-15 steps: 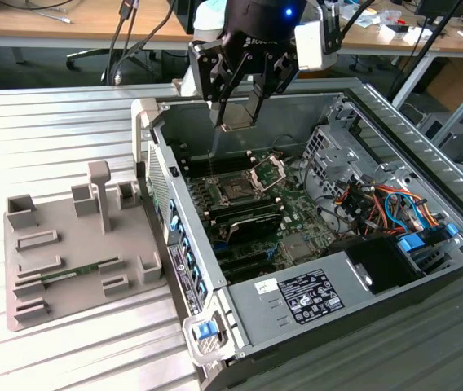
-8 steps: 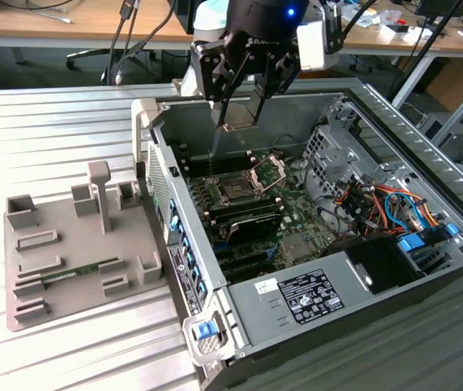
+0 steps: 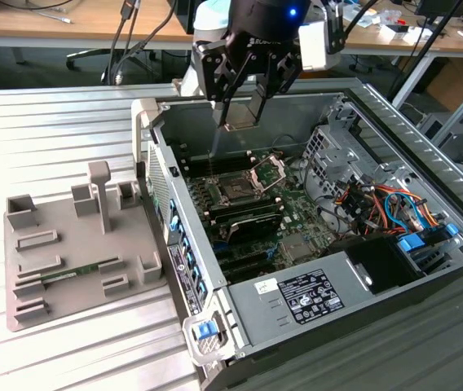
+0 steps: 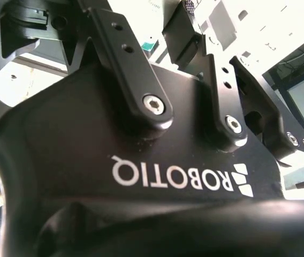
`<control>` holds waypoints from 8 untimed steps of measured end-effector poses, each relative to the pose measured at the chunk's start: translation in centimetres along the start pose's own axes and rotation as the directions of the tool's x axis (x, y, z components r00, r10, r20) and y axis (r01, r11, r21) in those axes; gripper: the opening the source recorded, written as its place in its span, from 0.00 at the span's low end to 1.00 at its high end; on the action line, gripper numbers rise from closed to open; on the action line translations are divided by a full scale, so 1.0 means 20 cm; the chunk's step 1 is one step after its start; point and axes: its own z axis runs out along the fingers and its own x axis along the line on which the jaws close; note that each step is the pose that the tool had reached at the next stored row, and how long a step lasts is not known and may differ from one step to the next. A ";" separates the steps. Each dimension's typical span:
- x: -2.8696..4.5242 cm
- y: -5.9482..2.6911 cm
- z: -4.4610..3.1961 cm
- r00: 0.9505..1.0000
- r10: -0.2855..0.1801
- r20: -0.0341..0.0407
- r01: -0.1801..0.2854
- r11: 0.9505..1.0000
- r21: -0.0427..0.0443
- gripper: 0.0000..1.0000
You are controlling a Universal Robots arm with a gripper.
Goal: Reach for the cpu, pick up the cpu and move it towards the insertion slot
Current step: 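Pick up the cpu and move it towards the insertion slot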
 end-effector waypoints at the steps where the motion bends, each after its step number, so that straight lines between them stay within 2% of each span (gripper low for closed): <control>1: -0.002 0.000 0.000 1.000 0.000 0.000 0.000 1.000 0.000 0.55; 8: -0.017 -0.001 0.000 1.000 0.000 0.000 0.000 1.000 0.000 0.55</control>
